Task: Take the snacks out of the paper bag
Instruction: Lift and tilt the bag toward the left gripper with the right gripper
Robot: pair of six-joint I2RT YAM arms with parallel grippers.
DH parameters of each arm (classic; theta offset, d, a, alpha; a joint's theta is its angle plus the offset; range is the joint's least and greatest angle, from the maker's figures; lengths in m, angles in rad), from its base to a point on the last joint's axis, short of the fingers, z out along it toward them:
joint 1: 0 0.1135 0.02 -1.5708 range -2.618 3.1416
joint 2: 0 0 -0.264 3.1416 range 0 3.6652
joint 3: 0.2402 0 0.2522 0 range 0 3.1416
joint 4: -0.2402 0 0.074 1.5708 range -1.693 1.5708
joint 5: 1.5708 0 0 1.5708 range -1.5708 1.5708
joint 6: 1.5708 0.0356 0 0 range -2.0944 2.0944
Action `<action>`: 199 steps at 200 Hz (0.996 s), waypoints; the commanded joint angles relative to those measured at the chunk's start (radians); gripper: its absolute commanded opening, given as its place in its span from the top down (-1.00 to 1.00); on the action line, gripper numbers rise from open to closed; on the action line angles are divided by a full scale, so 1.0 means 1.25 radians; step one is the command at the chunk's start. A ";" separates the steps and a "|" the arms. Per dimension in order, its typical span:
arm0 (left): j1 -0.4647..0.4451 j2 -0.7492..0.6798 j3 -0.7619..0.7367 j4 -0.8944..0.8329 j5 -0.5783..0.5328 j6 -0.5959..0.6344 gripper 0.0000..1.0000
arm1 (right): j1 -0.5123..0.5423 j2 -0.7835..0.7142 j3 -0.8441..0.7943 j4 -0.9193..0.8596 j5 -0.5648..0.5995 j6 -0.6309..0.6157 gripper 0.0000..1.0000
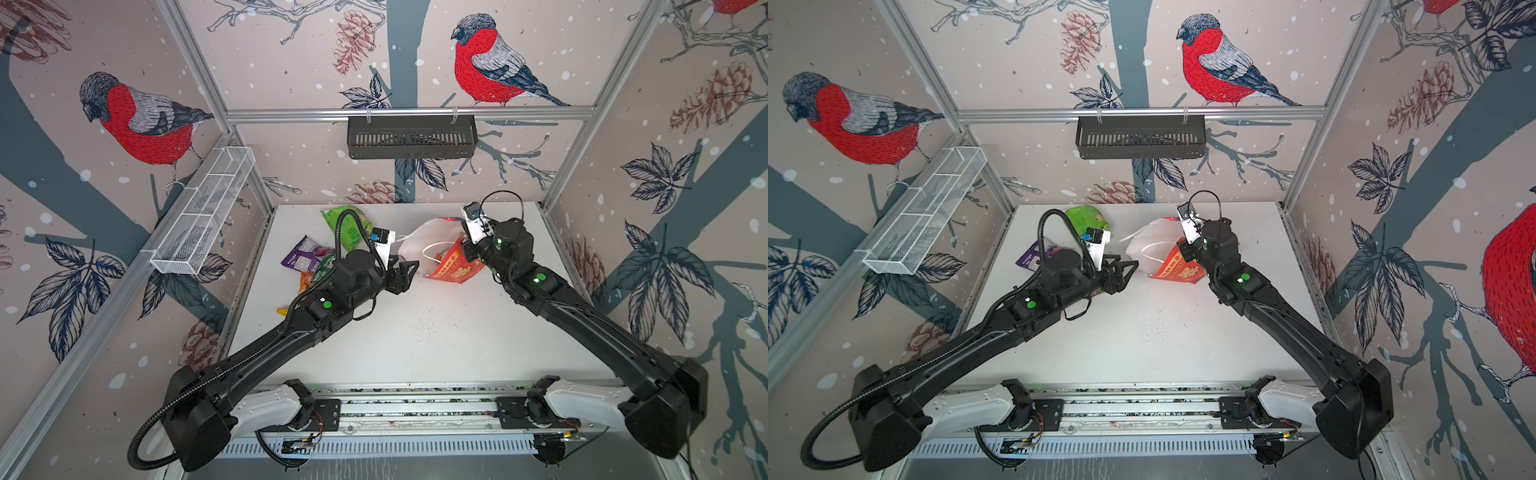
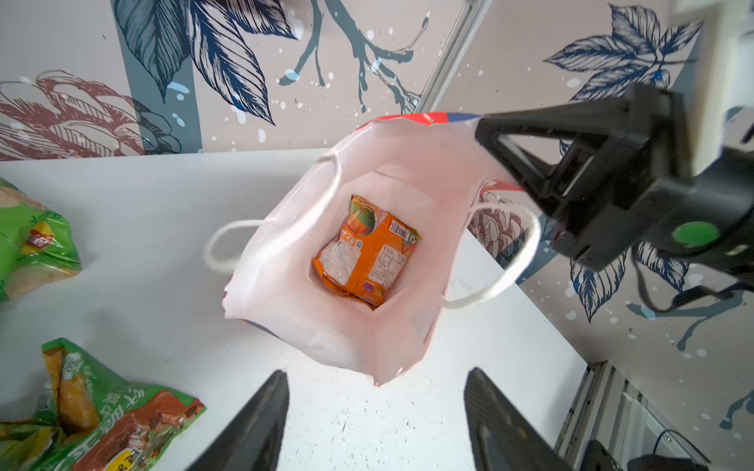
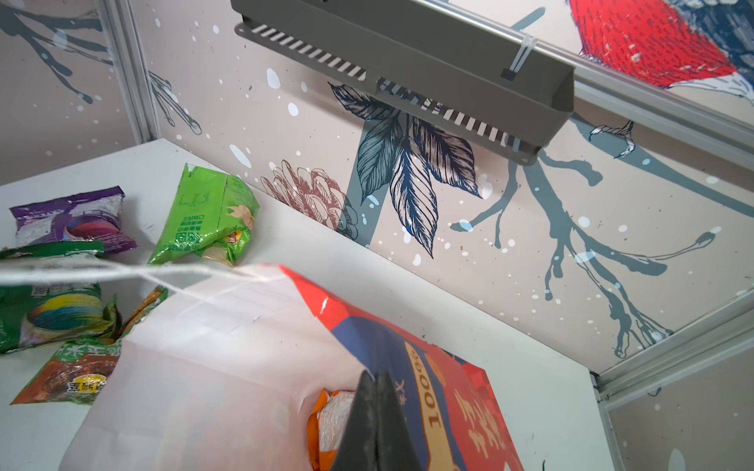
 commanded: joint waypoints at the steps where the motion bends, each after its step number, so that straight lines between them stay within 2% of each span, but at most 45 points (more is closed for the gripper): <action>1: -0.004 0.014 -0.012 0.056 0.033 0.013 -0.35 | 0.006 -0.039 -0.034 0.059 -0.021 0.014 1.00; 61: -0.021 0.066 -0.039 0.115 0.043 0.011 -0.32 | 0.017 -0.068 -0.046 0.036 -0.032 0.032 1.00; 117: -0.037 0.121 -0.043 0.132 -0.008 0.022 -0.30 | 0.025 -0.081 -0.058 0.034 -0.048 0.042 1.00; 161: -0.095 0.156 -0.065 0.166 -0.058 0.020 -0.28 | 0.028 -0.117 -0.122 0.065 -0.042 0.084 1.00; 199: -0.115 0.191 -0.066 0.176 -0.054 0.014 -0.27 | 0.029 -0.141 -0.132 0.038 -0.052 0.095 1.00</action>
